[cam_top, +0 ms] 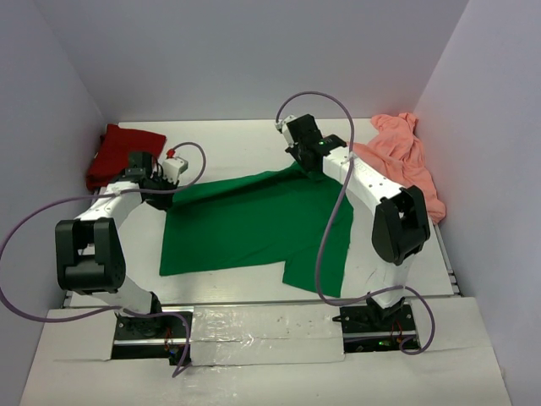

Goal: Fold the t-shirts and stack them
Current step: Fold the flattened tshirt in 1/3 of the way

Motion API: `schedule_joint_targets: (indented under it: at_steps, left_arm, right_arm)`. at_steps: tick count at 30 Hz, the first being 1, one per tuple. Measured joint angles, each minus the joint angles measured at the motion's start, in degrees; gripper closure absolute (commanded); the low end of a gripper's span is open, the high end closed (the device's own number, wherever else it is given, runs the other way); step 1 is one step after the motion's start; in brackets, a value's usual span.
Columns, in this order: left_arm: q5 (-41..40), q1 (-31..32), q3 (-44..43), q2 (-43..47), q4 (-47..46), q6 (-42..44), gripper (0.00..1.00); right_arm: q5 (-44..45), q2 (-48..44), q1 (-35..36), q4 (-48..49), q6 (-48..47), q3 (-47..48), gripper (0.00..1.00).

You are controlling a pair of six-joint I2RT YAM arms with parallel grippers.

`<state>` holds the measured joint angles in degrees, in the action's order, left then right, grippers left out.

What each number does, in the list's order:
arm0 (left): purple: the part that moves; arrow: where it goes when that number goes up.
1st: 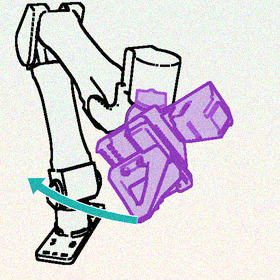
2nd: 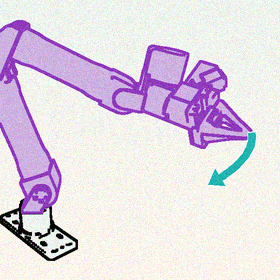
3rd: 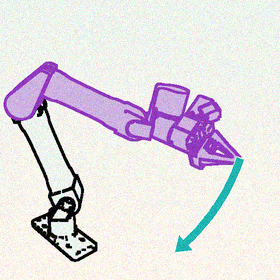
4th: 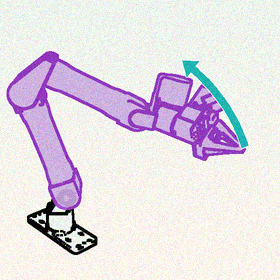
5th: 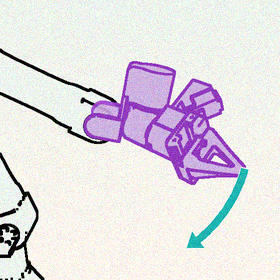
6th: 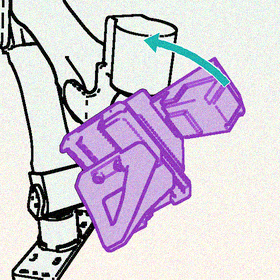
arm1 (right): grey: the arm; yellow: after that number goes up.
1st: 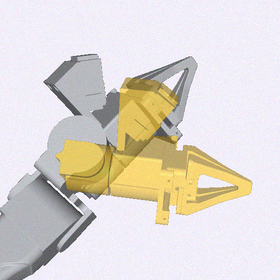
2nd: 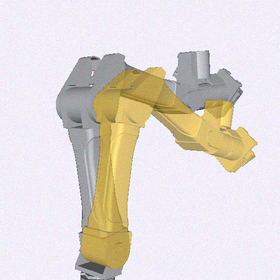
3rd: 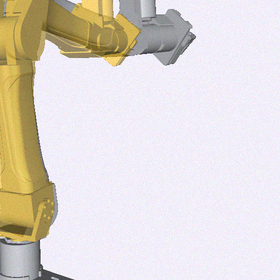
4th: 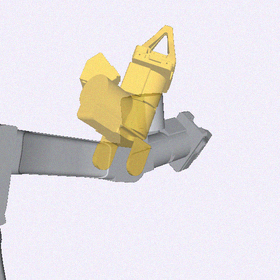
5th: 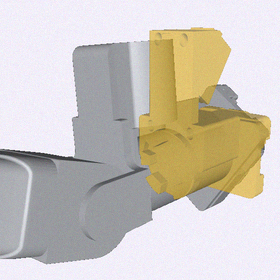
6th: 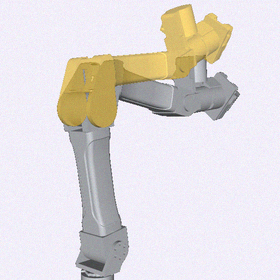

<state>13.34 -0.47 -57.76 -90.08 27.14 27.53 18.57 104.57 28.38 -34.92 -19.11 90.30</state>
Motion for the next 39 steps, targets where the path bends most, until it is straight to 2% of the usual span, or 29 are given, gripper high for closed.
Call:
schedule_joint_targets:
  at_steps: [6, 9, 10, 17, 32, 34, 35, 37, 39]
  left_arm:
    - [-0.02, 0.00, 1.44, 1.09, 0.68, 0.76, 0.99]
    - [-0.11, 0.00, 1.49, 1.11, 1.36, 1.92, 0.40]
    - [-0.26, 0.00, 1.49, 1.11, 1.62, 2.08, 0.02]
    - [-0.44, 0.00, 3.19, 2.10, 3.48, 1.84, 0.01]
    - [2.43, 0.00, 3.41, 11.47, 6.16, 0.09, 0.01]
    - [2.82, 0.00, 3.45, 12.00, 6.73, 0.00, 0.01]
    - [3.02, 0.00, 3.52, 12.24, 6.86, -0.04, 0.01]
    - [3.43, 0.00, 3.78, 12.85, 7.26, -0.09, 0.01]
    - [3.76, 0.00, 3.93, 13.55, 7.85, -0.09, 0.01]
  right_arm:
    - [-0.35, -0.96, 0.92, -2.47, 1.16, -0.79, 1.00]
    - [-0.90, -1.18, 1.33, -3.72, 1.62, -0.79, 1.00]
    - [-1.07, -1.22, 1.49, -4.09, 1.73, -0.79, 1.00]
    - [-3.30, -1.81, 2.38, -6.51, 2.75, -1.68, 1.00]
    - [-10.14, -2.71, 4.04, -13.29, 5.35, -5.29, 1.00]
    - [-10.71, -1.86, 4.42, -14.34, 5.46, -5.51, 0.87]
    - [-10.93, -1.07, 4.57, -14.80, 5.57, -5.60, 0.77]
    - [-11.61, 0.74, 4.76, -15.17, 5.46, -6.43, 0.70]
    - [-12.07, 2.38, 4.87, -15.28, 5.33, -7.98, 0.67]
